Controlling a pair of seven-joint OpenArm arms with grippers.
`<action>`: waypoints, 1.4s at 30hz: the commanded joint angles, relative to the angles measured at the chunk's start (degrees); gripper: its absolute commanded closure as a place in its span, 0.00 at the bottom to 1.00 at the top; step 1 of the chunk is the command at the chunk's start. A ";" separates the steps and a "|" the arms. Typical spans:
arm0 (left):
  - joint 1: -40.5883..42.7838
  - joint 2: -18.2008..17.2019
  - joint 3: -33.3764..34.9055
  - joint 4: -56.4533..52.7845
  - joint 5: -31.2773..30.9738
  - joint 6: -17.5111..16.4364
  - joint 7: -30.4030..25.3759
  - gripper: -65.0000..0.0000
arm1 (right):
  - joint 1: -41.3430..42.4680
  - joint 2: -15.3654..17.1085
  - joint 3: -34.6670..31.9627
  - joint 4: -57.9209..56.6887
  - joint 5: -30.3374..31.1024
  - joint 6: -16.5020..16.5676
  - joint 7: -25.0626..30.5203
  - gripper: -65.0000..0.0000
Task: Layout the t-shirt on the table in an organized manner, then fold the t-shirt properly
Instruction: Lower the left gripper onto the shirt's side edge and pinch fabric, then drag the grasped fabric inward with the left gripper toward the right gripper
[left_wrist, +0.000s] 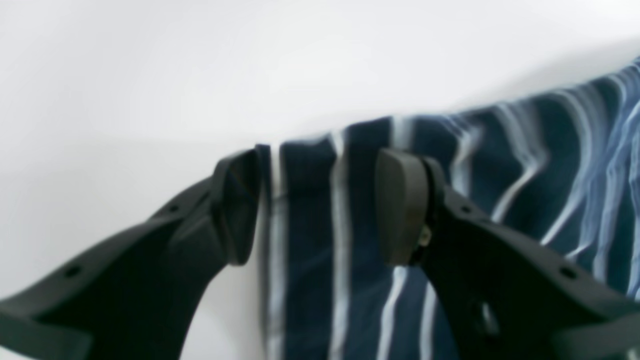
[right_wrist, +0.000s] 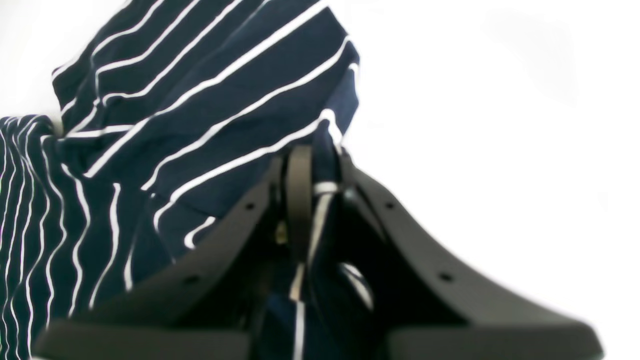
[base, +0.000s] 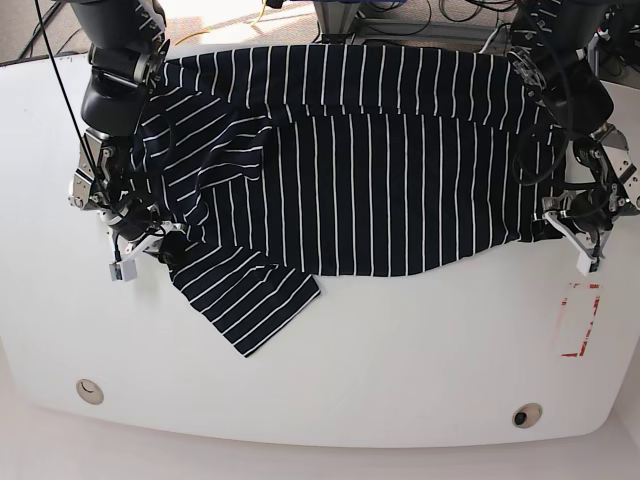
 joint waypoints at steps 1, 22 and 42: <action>-1.13 0.06 1.44 0.14 0.11 -0.08 0.52 0.47 | 0.51 0.50 -0.09 0.34 -1.28 -0.40 -2.46 0.91; 0.72 2.00 4.42 9.20 0.11 -0.08 0.69 0.97 | 0.51 0.50 0.00 0.34 -1.46 -0.40 -2.38 0.91; 15.40 3.23 15.33 40.23 0.11 -0.08 9.48 0.97 | 0.51 0.41 0.00 0.34 -1.46 -0.40 -2.38 0.91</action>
